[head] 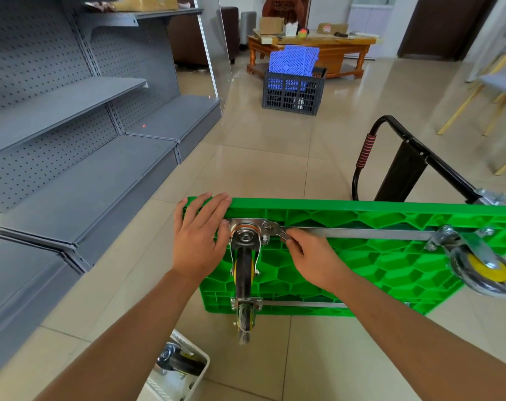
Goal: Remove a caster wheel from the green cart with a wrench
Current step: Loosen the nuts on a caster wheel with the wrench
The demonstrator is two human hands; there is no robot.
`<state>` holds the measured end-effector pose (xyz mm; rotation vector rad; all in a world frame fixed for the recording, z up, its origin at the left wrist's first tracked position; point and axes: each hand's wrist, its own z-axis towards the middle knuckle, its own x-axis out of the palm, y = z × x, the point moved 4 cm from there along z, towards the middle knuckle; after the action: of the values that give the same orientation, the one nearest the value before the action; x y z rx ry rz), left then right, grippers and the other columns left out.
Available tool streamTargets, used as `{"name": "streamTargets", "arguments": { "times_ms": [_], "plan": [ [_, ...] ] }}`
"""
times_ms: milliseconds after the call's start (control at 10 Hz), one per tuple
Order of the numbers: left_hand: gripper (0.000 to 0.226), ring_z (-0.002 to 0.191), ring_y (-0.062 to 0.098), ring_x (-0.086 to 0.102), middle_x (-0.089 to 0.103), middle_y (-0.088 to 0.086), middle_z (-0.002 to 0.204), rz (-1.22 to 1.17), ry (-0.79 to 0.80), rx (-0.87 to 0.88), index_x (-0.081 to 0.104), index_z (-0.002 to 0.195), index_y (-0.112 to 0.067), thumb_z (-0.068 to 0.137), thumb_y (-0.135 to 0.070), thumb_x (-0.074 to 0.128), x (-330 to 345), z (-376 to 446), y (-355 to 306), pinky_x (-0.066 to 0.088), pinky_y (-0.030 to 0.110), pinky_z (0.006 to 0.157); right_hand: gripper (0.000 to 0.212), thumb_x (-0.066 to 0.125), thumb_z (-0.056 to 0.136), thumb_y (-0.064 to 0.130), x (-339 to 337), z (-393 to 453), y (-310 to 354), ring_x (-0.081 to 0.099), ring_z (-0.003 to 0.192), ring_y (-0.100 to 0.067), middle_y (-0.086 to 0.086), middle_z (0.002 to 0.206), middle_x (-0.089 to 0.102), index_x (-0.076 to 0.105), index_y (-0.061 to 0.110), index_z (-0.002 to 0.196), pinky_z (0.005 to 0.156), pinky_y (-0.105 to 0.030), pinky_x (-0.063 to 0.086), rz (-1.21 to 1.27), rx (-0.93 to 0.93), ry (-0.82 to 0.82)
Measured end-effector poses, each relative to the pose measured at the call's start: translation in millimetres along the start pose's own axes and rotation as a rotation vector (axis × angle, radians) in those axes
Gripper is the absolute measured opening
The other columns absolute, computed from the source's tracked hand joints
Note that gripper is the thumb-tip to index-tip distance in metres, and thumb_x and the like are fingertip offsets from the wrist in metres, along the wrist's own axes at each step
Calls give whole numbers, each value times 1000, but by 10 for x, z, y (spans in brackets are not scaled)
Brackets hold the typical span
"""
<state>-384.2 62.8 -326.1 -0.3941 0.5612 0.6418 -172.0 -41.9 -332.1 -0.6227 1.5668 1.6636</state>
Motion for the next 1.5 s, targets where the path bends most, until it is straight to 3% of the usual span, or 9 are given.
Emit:
{"name": "streamTargets", "arguments": {
  "times_ms": [100, 200, 300, 400, 500, 700, 1000, 1400, 1500],
  "plan": [
    [41, 135, 22, 50, 60, -5, 142, -1, 7, -2, 63, 137, -16, 100, -24, 47, 5, -2, -1, 30, 56, 117, 12, 48, 102, 8, 47, -35, -32, 35, 45, -8, 0, 62, 48, 58, 7, 95, 45, -23, 29, 132, 71, 50],
    [41, 135, 22, 50, 60, -5, 142, -1, 8, -5, 63, 138, -16, 101, -24, 47, -1, -2, 3, 29, 55, 118, 15, 48, 104, 15, 93, -65, -42, 39, 50, -10, -13, 72, 59, 57, 10, 93, 48, -26, 32, 193, 123, 93],
    [41, 135, 22, 50, 60, -5, 142, 0, 8, -4, 63, 137, -16, 101, -24, 47, -6, -1, 0, 29, 55, 118, 23, 47, 106, 23, 133, -79, -24, 59, 62, -18, -3, 79, 67, 58, 17, 86, 60, -32, 47, 209, 154, 119],
    [41, 135, 22, 50, 60, -5, 142, 0, 8, -4, 63, 137, -16, 100, -24, 47, -4, 3, -5, 29, 55, 118, 24, 47, 106, 23, 196, -69, -33, 69, 74, -16, -2, 80, 70, 60, 19, 86, 75, -36, 55, 275, 203, 114],
    [41, 135, 22, 51, 60, -5, 142, 5, 0, -3, 63, 137, -16, 100, -23, 48, 0, -2, 0, 30, 56, 117, 22, 49, 105, 21, 257, -46, -55, 72, 75, -16, -5, 83, 73, 64, 14, 91, 81, -37, 59, 378, 241, 81],
    [40, 135, 22, 51, 61, -5, 141, 11, -10, 3, 63, 137, -16, 100, -22, 50, 6, -1, 4, 31, 56, 116, 20, 50, 105, 19, 291, -30, -13, 73, 81, -17, -7, 90, 74, 66, 12, 96, 76, -22, 58, 475, 278, 66],
    [40, 134, 22, 51, 61, -6, 142, 11, -14, 5, 63, 137, -16, 100, -22, 50, 11, -5, 3, 31, 56, 117, 20, 49, 105, 18, 345, -9, -32, 74, 81, -18, -7, 88, 74, 65, 11, 94, 75, -22, 56, 484, 278, 79],
    [40, 135, 22, 50, 60, -6, 142, 3, -1, -4, 63, 137, -16, 100, -23, 49, 7, -4, 8, 30, 55, 117, 24, 48, 106, 21, 346, 14, 17, 72, 76, -11, -4, 86, 74, 65, 10, 92, 62, -8, 46, 359, 275, 42],
    [40, 135, 22, 50, 60, -6, 142, 5, 2, -7, 63, 137, -17, 100, -22, 49, 9, -3, 9, 30, 55, 117, 26, 48, 106, 21, 328, 18, 24, 71, 72, -10, -3, 82, 73, 65, 10, 89, 65, -13, 48, 283, 252, 27]
  ]
}}
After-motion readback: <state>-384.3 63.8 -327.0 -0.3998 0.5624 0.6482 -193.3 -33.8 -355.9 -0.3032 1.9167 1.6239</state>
